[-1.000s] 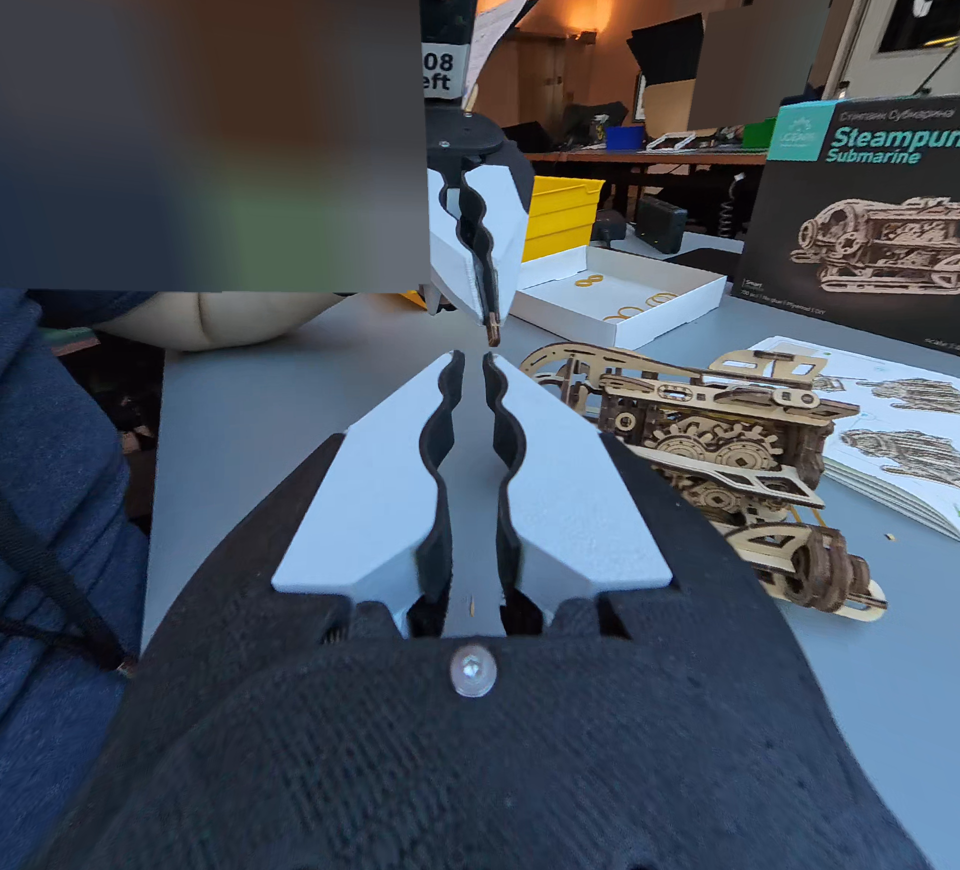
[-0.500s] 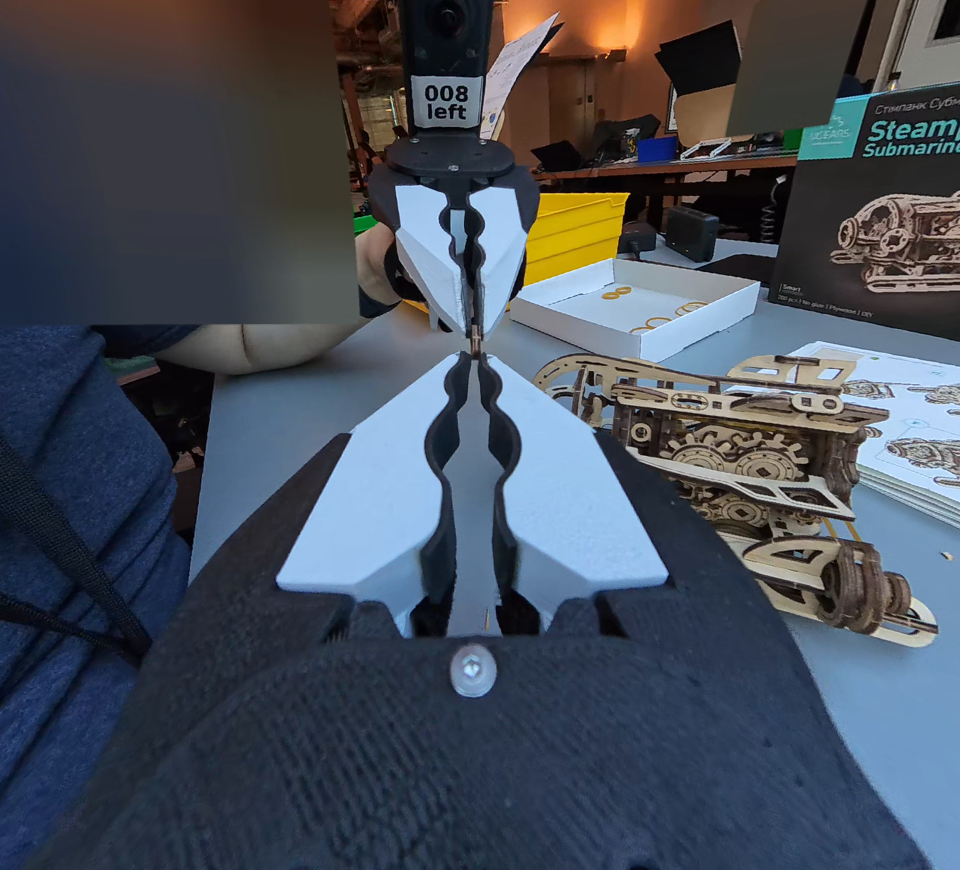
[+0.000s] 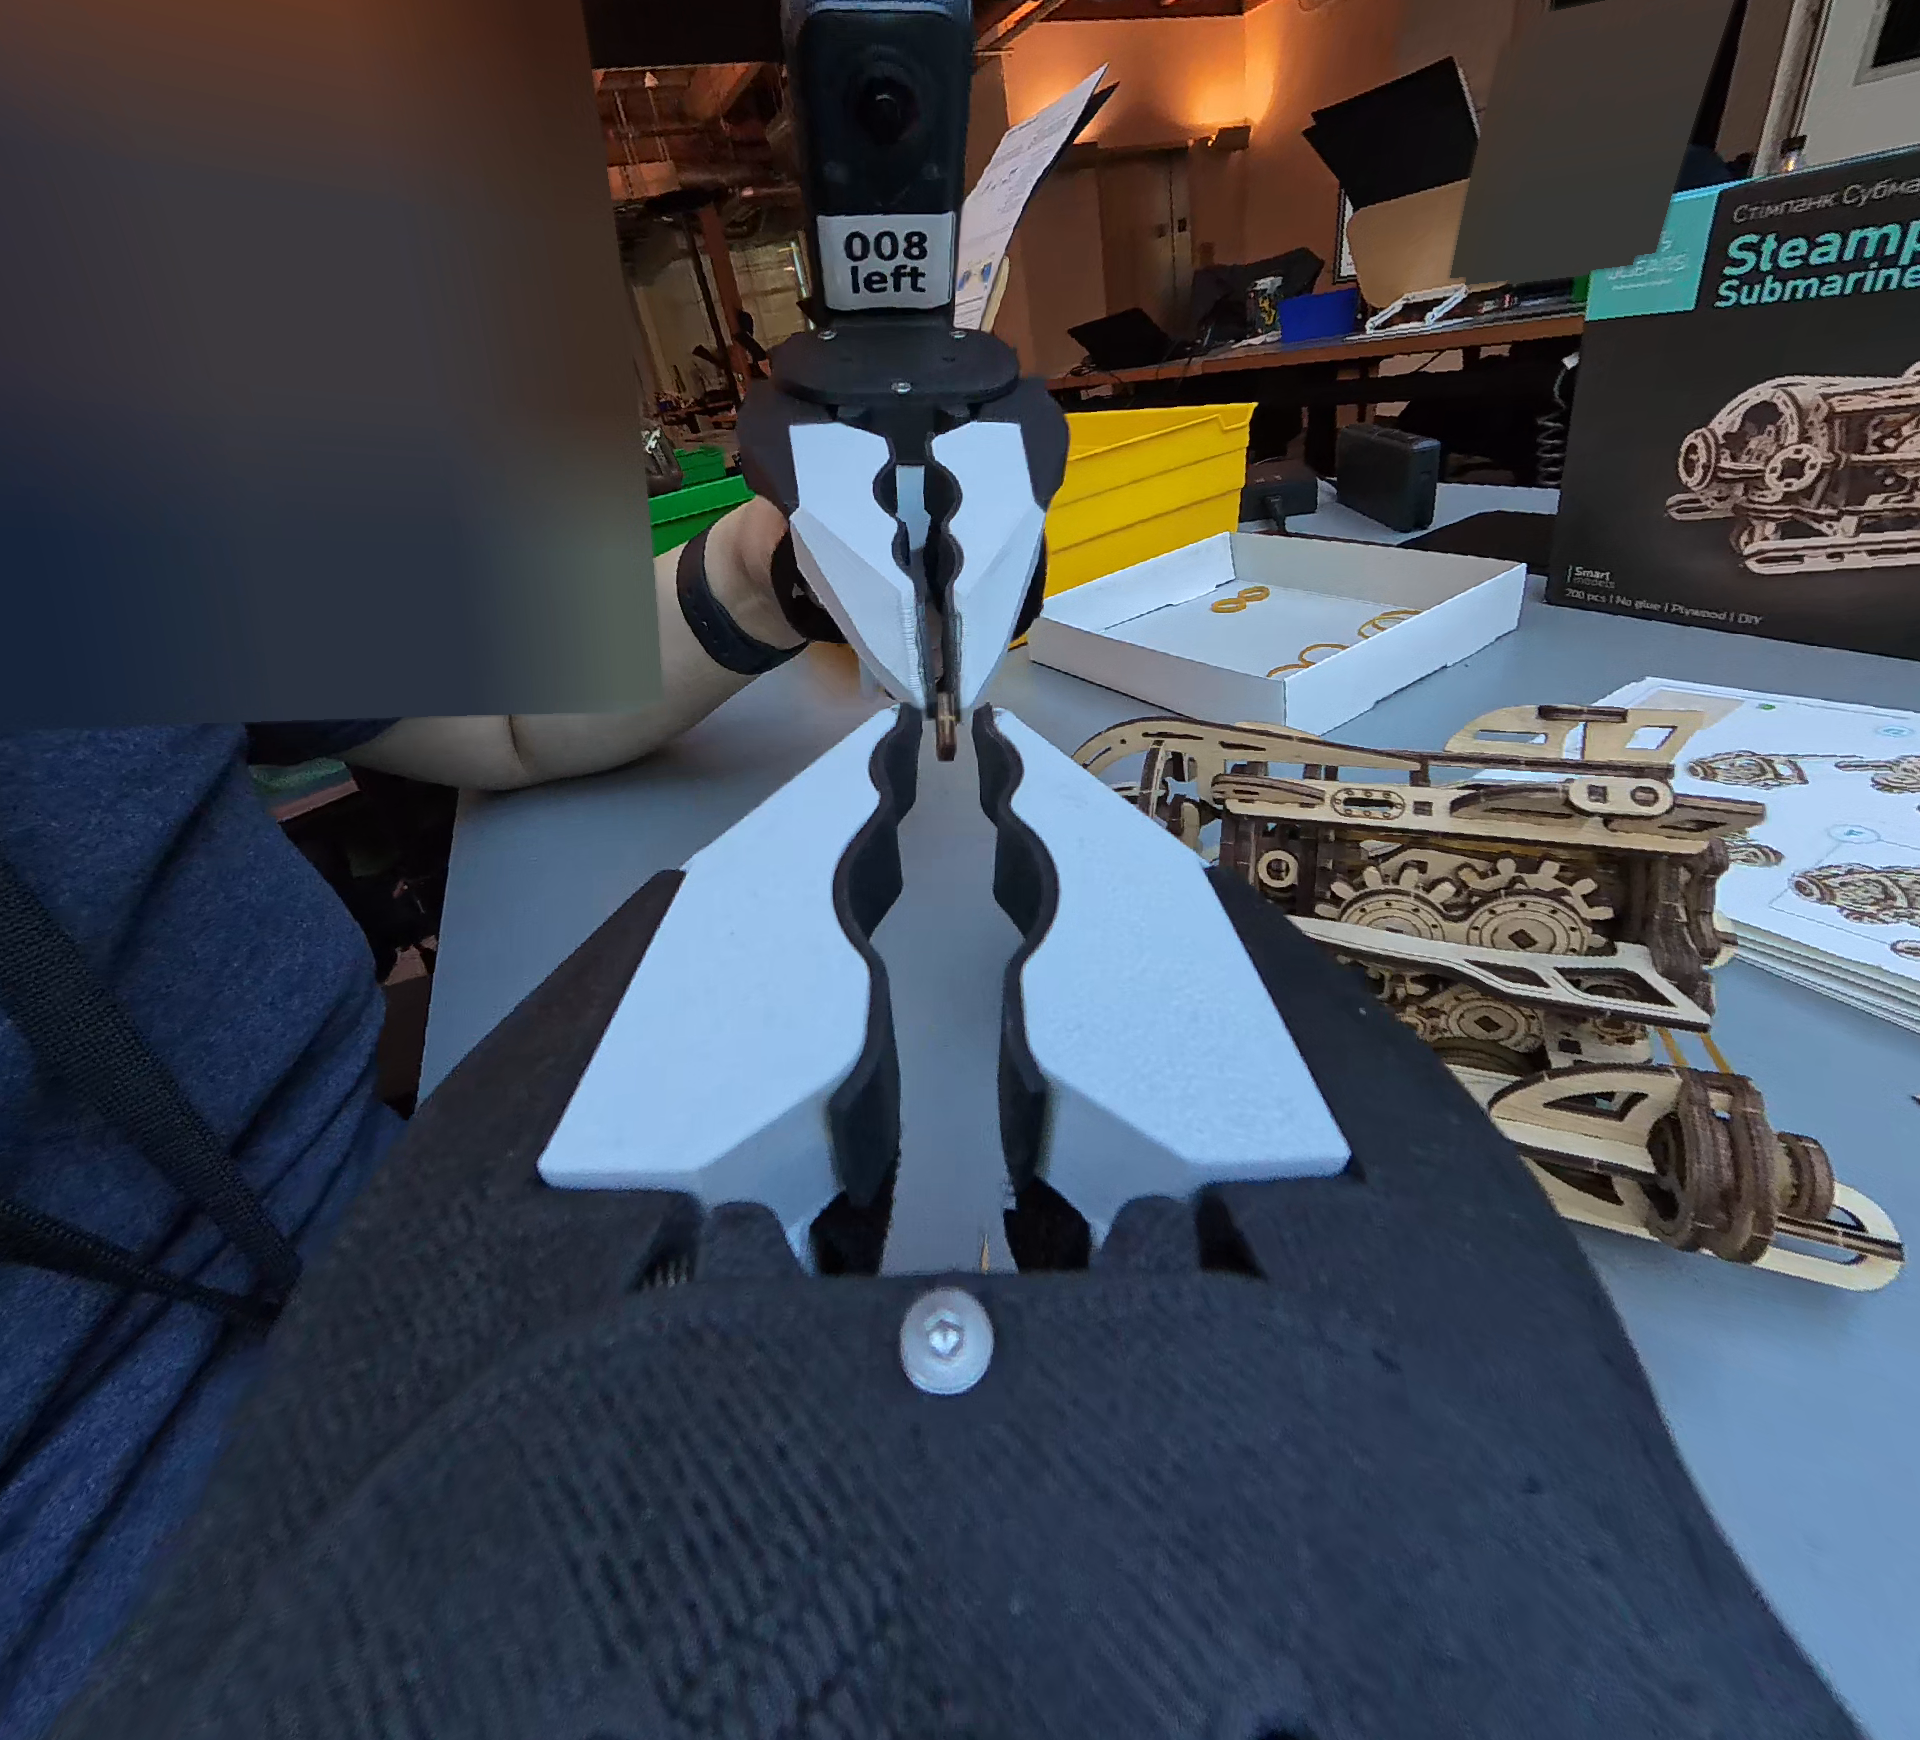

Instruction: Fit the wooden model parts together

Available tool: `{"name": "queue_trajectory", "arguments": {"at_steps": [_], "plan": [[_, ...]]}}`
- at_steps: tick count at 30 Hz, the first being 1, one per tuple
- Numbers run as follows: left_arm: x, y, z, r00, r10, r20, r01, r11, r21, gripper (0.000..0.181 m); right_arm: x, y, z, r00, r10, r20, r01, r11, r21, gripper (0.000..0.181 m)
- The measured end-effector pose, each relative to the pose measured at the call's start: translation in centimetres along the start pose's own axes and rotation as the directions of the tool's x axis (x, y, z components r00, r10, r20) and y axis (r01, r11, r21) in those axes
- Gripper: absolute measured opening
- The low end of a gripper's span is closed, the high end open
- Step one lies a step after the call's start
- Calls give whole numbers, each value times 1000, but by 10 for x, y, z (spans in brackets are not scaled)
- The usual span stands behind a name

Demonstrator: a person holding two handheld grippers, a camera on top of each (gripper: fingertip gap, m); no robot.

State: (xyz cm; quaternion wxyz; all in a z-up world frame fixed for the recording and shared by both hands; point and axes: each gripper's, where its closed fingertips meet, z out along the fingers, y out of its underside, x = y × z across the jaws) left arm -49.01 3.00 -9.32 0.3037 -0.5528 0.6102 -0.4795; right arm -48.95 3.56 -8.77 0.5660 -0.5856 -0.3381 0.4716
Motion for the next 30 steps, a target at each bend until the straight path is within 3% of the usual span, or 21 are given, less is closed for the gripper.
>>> {"name": "queue_trajectory", "arguments": {"at_steps": [30], "plan": [[3, -2, 1, 1000, -20, -22, 20, 1000, 17, 1, -4, 8, 0, 1000, -11, 15, 11, 999, -38, 2]]}}
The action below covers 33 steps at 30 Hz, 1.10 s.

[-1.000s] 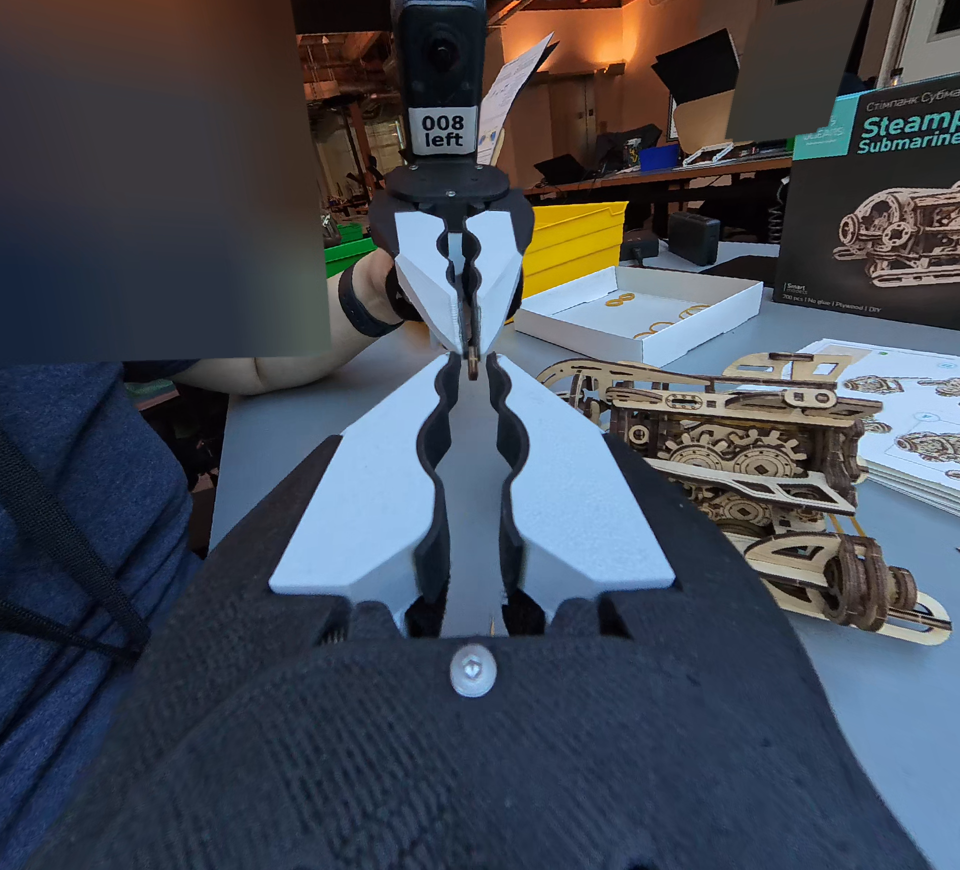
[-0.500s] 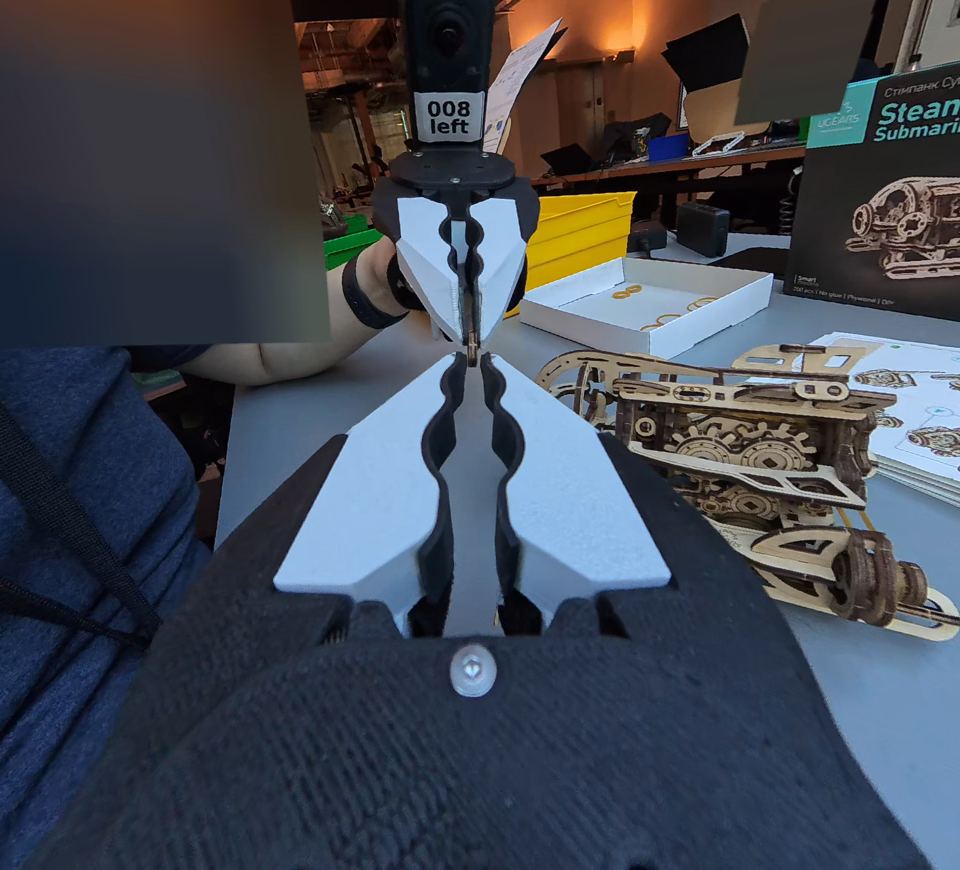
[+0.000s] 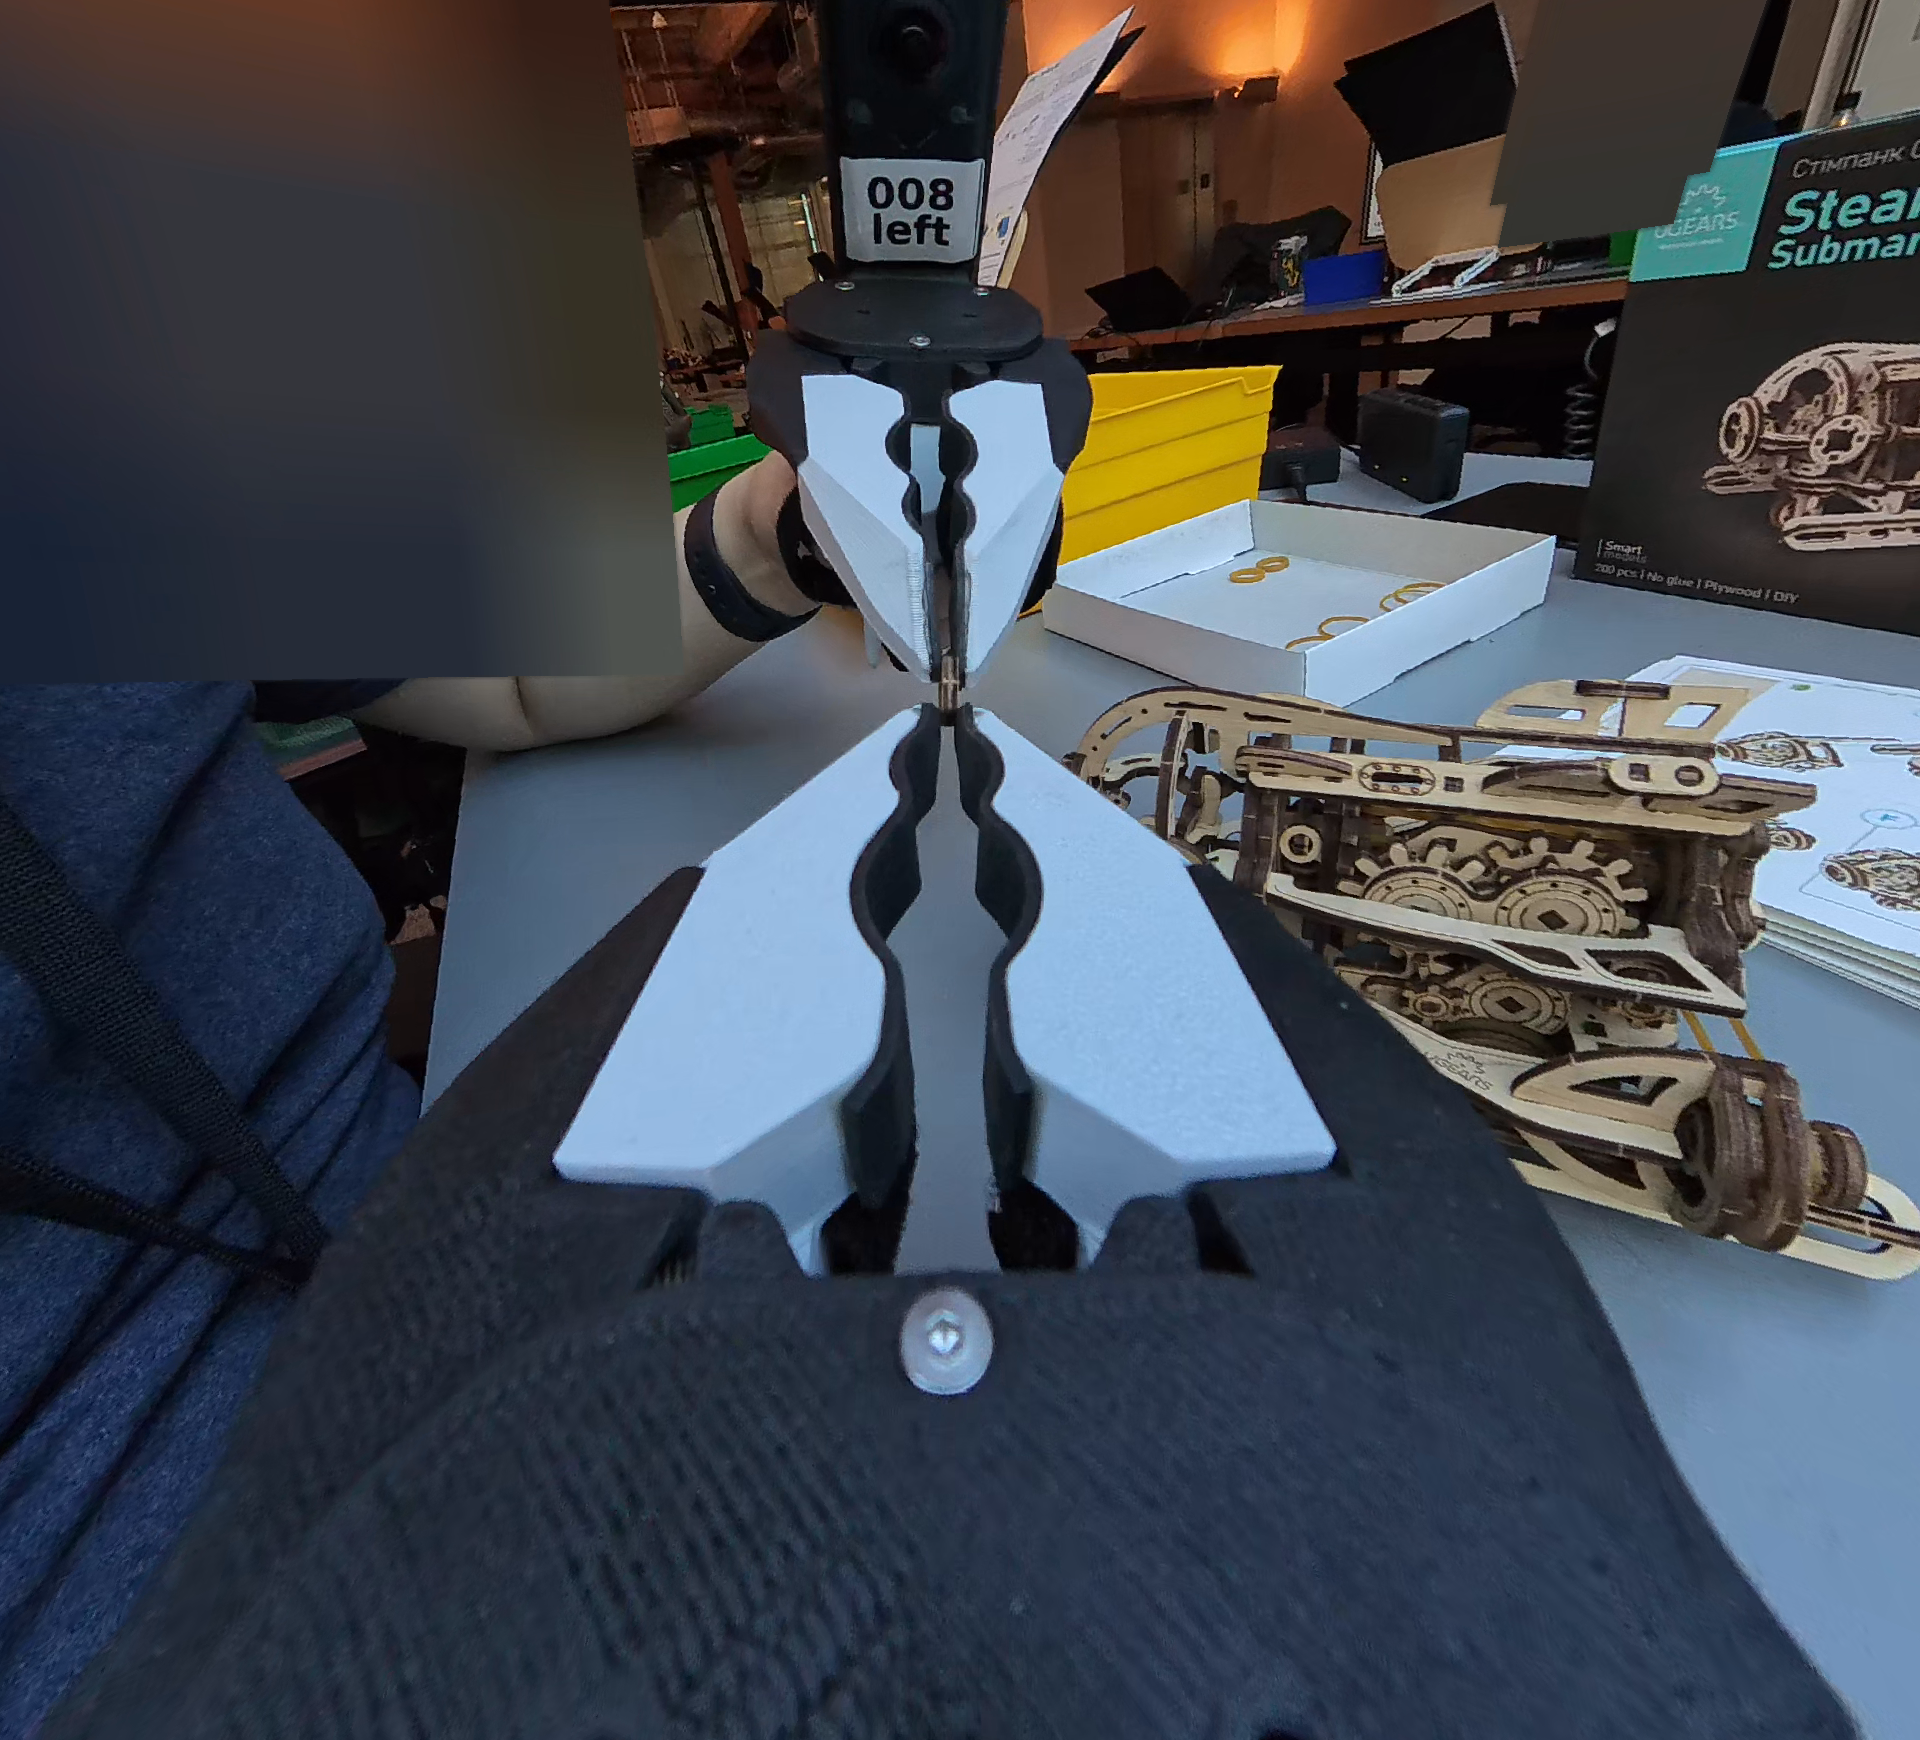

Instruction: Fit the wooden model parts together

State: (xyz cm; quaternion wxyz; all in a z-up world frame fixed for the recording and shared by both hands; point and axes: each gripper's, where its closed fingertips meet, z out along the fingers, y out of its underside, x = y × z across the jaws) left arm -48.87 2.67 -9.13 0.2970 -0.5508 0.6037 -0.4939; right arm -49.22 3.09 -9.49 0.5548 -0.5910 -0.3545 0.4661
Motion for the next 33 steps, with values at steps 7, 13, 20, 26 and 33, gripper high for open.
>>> {"name": "queue_trajectory", "arguments": {"at_steps": [7, 13, 20, 26, 33], "plan": [[-1, 2, 0, 1000, -23, -6, 23, 1000, -5, 2, 2, 2, -1, 1000, 5, -10, -5, 1000, -15, 1], [-25, -7, -18, 994, -44, 104, 41, 999, 36, 16, 35, 1, -6, 985, 1, -170, -8, 999, -40, 1], [-56, 5, -29, 970, -55, 236, 53, 998, 18, 24, 53, 20, 4, 971, -45, -236, -2, 981, -196, 1], [-69, 9, -24, 962, -79, 261, 76, 997, 23, 29, 57, 26, 7, 965, -51, -257, -11, 972, -233, 1], [-80, -11, -19, 972, -6, 236, 11, 1000, -20, 33, 60, 26, 9, 955, -28, -295, -44, 972, -232, 1]]}}
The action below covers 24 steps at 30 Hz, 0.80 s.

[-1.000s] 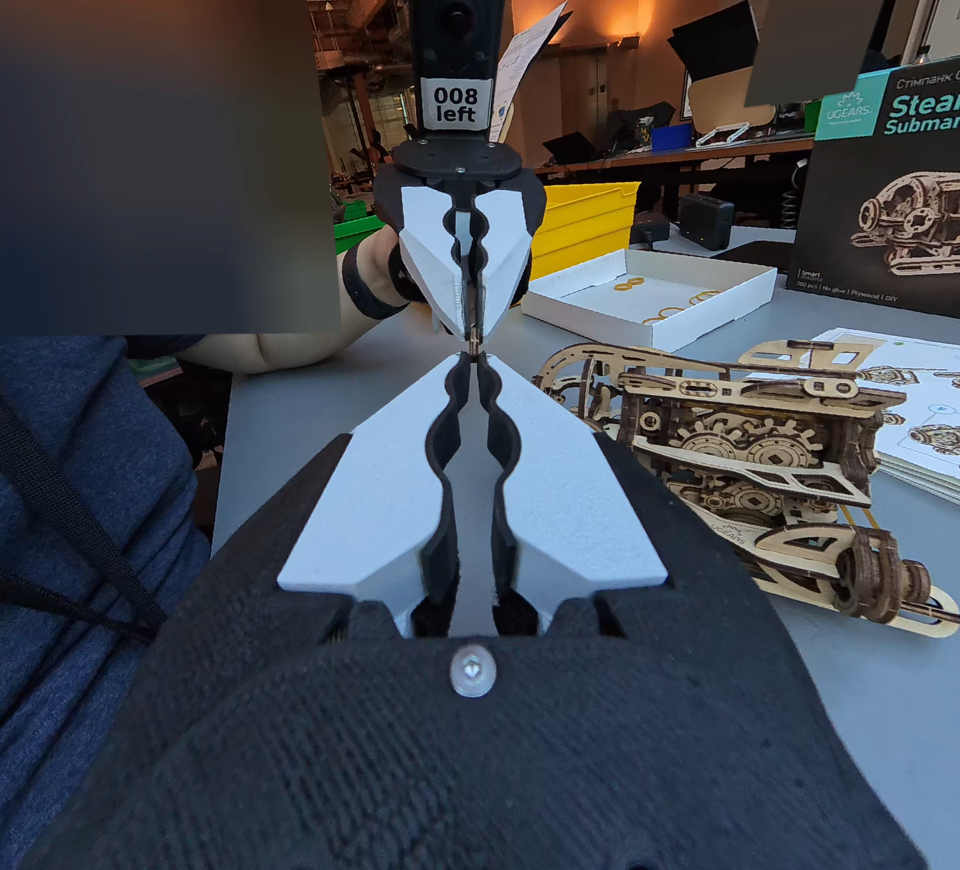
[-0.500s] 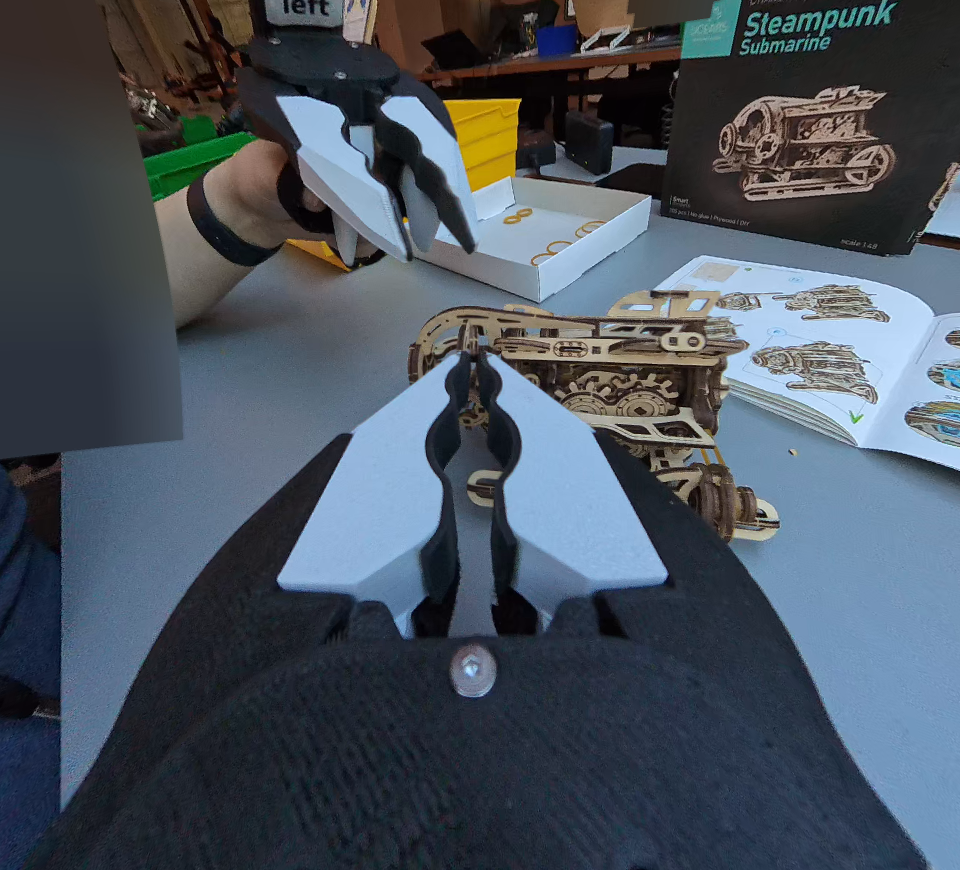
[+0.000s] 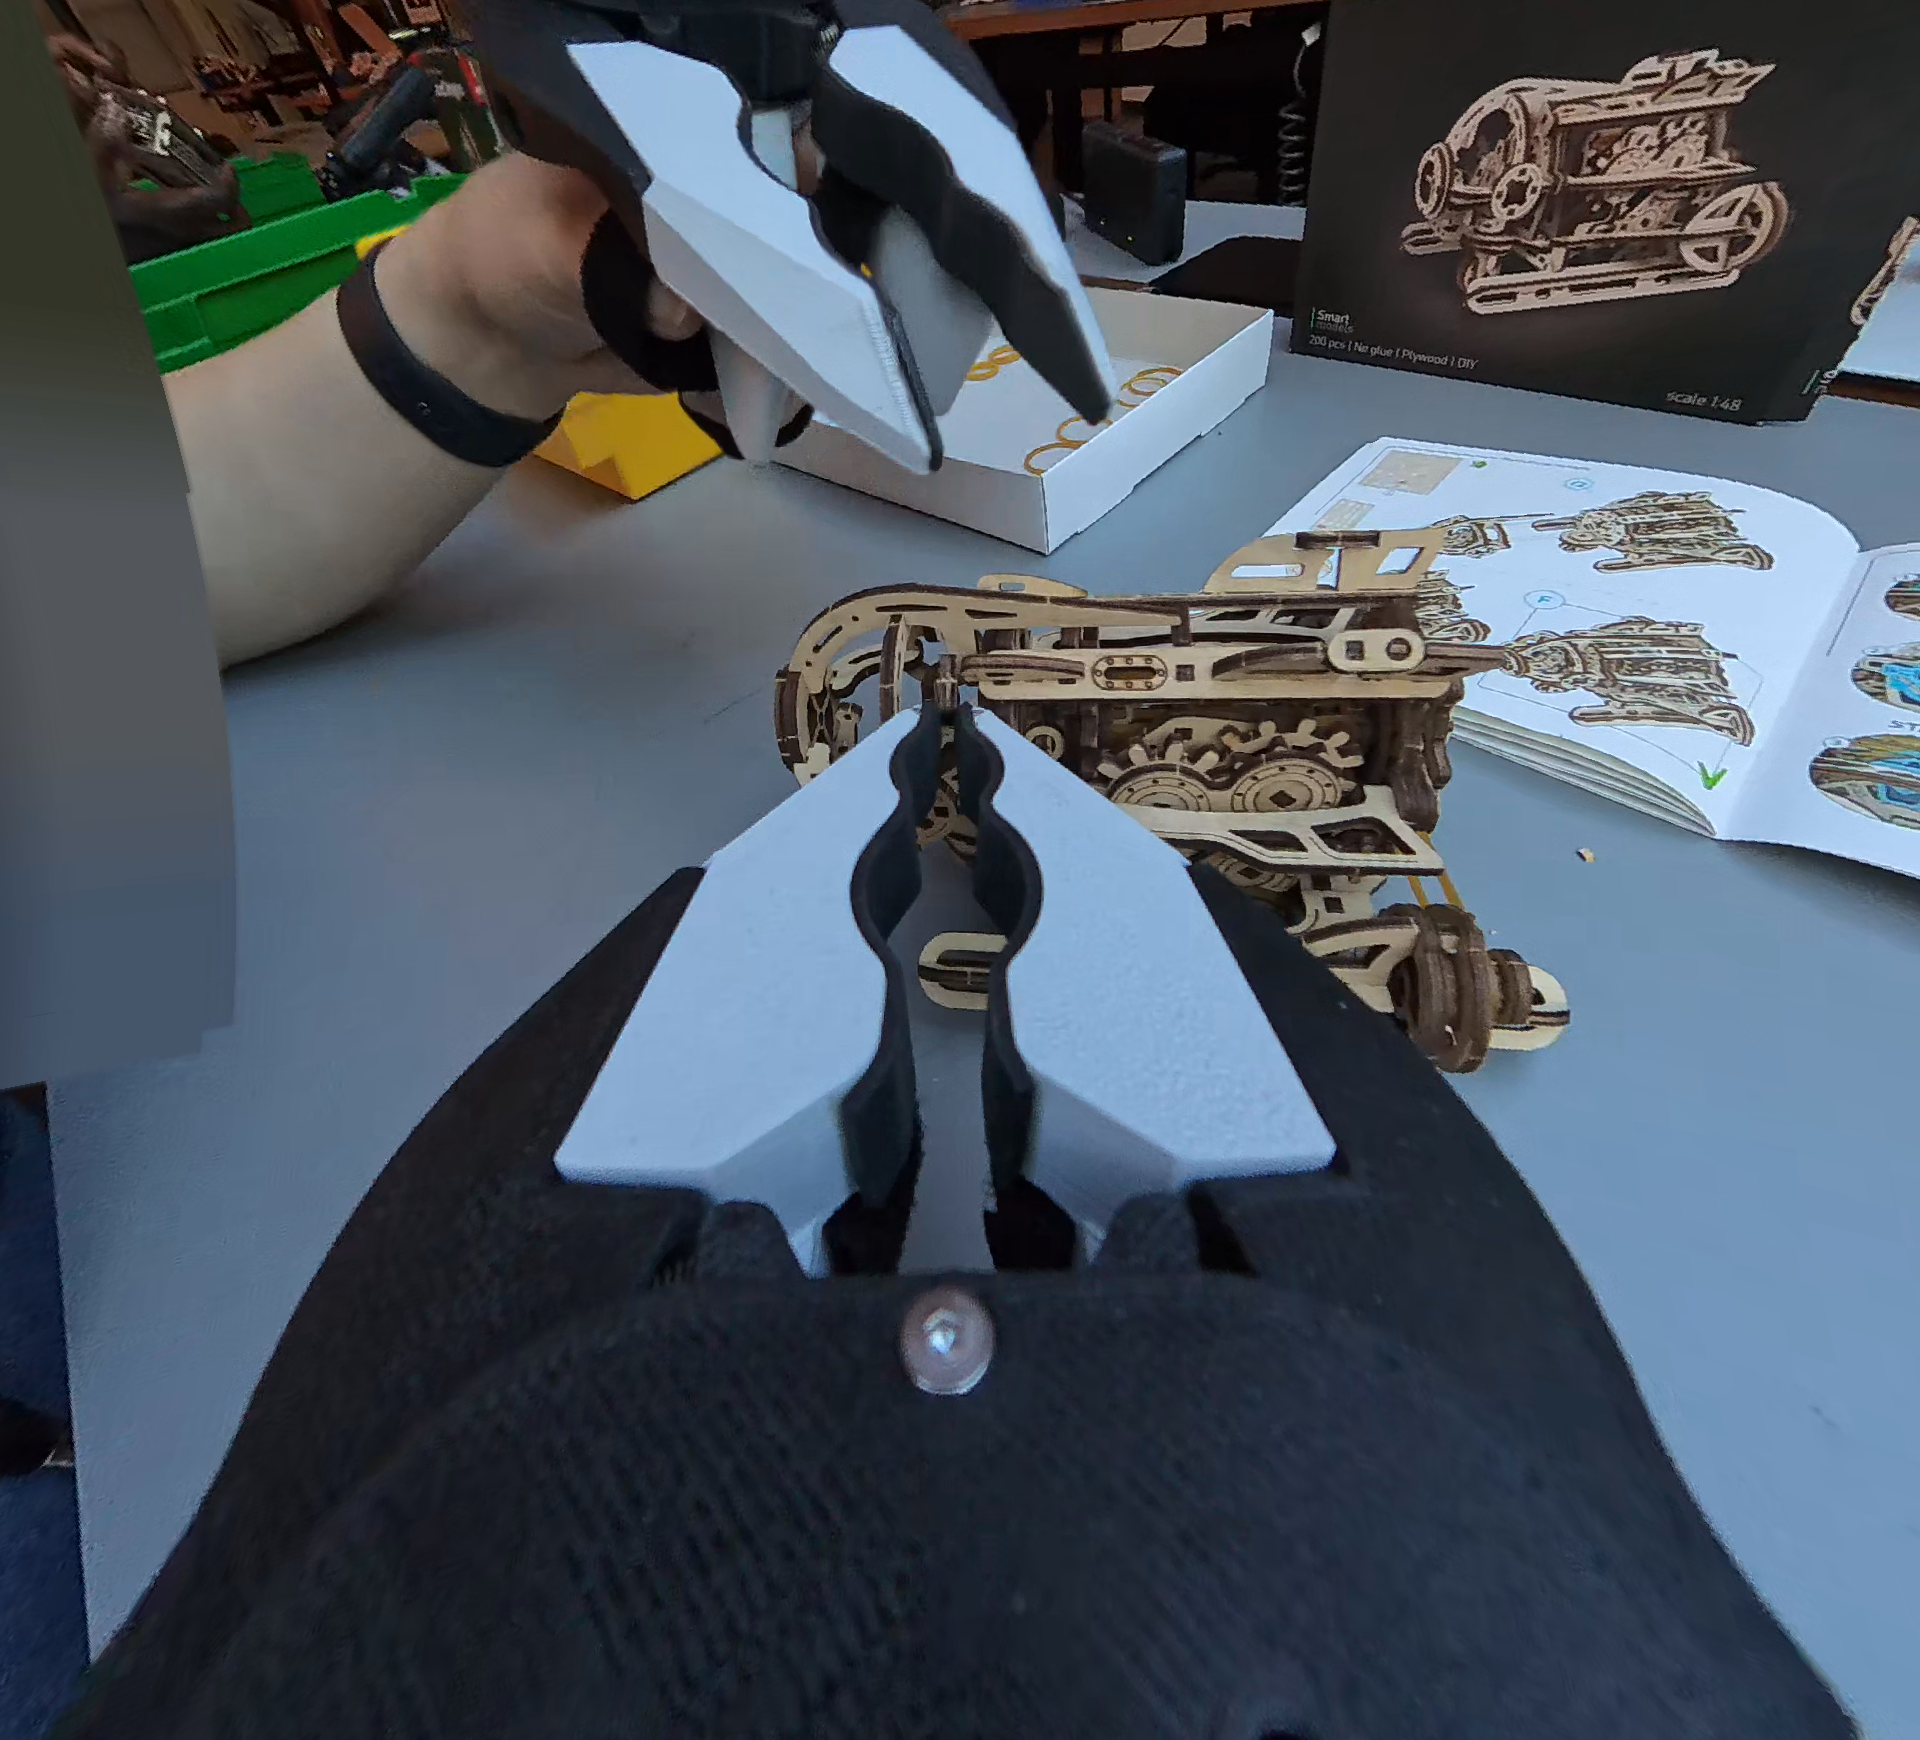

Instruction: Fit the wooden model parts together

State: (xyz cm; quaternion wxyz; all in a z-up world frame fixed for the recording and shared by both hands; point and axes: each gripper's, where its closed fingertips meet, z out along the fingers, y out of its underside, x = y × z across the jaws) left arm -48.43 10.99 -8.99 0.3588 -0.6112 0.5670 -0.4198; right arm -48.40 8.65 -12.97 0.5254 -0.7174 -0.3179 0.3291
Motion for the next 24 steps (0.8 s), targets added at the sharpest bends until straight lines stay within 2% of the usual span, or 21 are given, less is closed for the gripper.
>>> {"name": "queue_trajectory", "arguments": {"at_steps": [4, 8, 13, 24], "plan": [[-4, 3, 5, 992, 126, -4, -125, 985, -122, 31, 0, 3, 2, 1000, 22, -16, -22, 1000, -8, 1], [6, -2, 6, 975, 206, -84, -217, 964, -152, 24, 1, 2, 1, 999, 26, -48, -26, 1000, 0, 1], [5, 17, 12, 937, 314, -155, -346, 896, -278, 20, 1, 1, 2, 997, 38, -65, -37, 999, 18, 1], [16, 25, 20, 895, 357, -267, -428, 857, -288, 18, 2, -1, 1, 993, 64, -95, -58, 996, 67, 1]]}}
